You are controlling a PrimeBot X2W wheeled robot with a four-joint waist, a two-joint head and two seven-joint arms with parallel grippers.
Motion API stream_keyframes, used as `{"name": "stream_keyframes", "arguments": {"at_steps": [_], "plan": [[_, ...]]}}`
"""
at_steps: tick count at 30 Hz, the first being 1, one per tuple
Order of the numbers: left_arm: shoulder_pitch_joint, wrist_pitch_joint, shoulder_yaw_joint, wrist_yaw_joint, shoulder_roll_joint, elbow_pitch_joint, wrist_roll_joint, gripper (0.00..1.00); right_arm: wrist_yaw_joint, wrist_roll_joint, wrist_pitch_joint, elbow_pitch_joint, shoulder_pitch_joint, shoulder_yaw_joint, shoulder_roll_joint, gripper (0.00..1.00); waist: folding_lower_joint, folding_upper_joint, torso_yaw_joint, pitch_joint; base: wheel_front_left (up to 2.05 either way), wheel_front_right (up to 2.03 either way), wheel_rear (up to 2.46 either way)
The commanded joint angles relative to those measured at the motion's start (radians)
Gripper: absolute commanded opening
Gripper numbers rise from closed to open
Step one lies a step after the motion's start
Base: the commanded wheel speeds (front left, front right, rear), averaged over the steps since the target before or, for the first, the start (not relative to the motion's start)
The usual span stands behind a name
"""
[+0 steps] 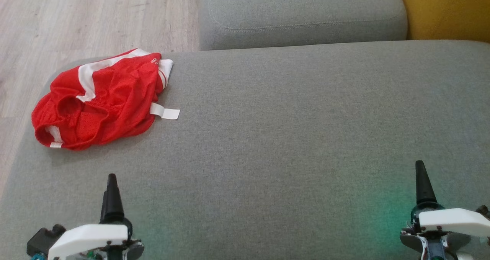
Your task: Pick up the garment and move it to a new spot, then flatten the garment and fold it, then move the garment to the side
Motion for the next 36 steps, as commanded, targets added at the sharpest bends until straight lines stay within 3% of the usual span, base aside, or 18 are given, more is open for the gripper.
{"name": "stream_keyframes", "arguments": {"at_steps": [1, 19, 36], "plan": [[-0.041, -0.015, -0.002, 0.001, 0.005, -0.04, 0.035, 1.0, 0.002, -0.035, -0.013, -0.04, -0.027, 0.012, -0.006, 1.0, -0.0001, 0.0, 0.0, -0.001, 0.0, 0.0, 0.0], [-0.044, -0.068, -0.055, 0.022, 0.006, -0.084, 0.272, 1.0, 0.004, -0.27, -0.066, -0.076, -0.017, 0.055, -0.007, 1.0, -0.0001, 0.0, 0.003, -0.008, 0.0, 0.0, 0.0], [-0.046, -0.118, -0.093, 0.01, 0.007, -0.098, 0.468, 1.0, 0.005, -0.491, -0.116, -0.106, -0.008, 0.073, -0.008, 1.0, -0.0001, 0.0, 0.013, -0.013, 0.0, 0.0, 0.0]]}}
